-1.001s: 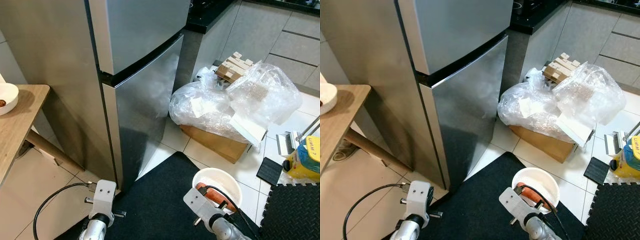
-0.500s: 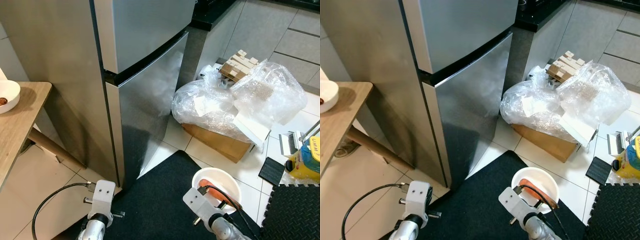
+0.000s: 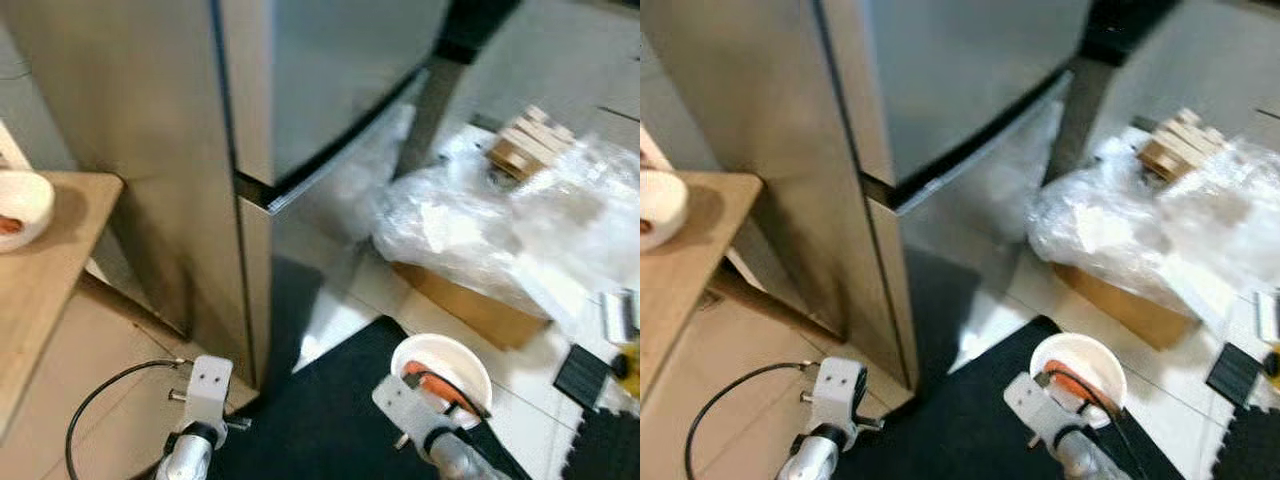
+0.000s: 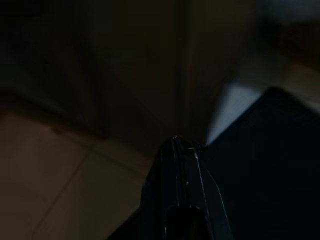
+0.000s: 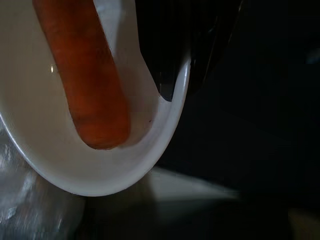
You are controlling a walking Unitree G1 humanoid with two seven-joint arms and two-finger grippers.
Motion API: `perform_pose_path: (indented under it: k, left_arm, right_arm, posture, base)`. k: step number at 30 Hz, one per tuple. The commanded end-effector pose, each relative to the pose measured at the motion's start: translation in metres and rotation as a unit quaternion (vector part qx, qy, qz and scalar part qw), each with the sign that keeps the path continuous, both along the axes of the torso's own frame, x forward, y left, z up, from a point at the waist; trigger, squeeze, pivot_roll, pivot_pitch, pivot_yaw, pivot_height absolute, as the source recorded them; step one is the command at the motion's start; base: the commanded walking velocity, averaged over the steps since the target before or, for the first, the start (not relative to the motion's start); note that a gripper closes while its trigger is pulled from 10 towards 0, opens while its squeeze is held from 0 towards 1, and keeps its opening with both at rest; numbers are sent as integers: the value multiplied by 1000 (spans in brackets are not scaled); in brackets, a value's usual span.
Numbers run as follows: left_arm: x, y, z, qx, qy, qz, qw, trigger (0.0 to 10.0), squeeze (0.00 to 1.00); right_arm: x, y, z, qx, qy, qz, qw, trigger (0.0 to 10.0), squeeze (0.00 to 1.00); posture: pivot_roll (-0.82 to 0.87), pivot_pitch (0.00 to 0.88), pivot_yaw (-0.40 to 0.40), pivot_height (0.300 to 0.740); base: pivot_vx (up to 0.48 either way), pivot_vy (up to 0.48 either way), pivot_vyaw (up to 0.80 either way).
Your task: Restocking fridge
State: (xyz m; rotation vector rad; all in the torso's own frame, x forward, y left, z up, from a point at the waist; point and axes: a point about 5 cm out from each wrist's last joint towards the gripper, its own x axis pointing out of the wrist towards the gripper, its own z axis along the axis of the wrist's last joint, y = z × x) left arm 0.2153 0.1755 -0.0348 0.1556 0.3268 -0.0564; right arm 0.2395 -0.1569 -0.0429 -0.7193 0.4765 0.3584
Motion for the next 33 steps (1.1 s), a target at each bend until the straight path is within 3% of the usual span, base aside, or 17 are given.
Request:
perform_pose_path:
  k: [1,33]
  left_arm:
    - [-2,-2,-2,1,3,-6,1000,10000,0]
    - [-7,5,-4,-15,11,4,1000,10000,0]
  right_arm:
    - [-11,-10,-8,-10,18,-10,1000,10000,0]
    - [-12,-8,-8,-10,21,-11,1000,10000,0]
  posture:
    - [-74,97,-64,740]
    - [-69,94,-65,740]
  base:
    - [0,0,0]
    - [0,0,0]
